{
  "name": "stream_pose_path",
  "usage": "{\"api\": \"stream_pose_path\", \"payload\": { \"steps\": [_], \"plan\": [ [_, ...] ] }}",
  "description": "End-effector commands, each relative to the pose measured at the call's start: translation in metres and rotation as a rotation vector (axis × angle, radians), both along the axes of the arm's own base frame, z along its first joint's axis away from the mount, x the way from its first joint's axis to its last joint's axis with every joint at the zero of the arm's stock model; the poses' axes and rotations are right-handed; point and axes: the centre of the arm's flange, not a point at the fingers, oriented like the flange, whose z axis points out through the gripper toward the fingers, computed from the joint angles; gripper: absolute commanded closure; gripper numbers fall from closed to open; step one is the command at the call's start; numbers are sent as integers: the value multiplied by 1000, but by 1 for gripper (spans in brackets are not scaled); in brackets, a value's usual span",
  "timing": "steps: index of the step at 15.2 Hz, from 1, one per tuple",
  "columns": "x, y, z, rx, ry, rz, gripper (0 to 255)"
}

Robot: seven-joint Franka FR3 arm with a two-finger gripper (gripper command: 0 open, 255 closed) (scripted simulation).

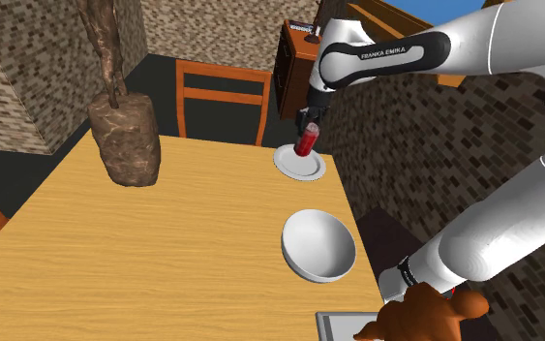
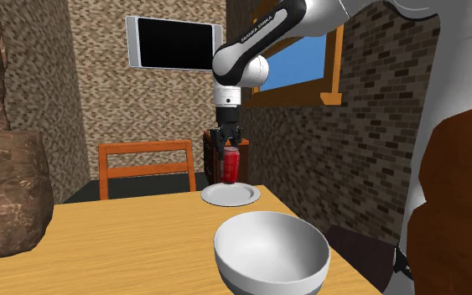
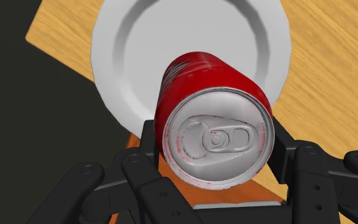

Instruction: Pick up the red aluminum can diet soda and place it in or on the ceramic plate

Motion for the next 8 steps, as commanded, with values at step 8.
{"api": "stream_pose_path", "payload": {
  "steps": [8],
  "plan": [
    [0,0,-38,0,-1,0,255]
  ]
}}
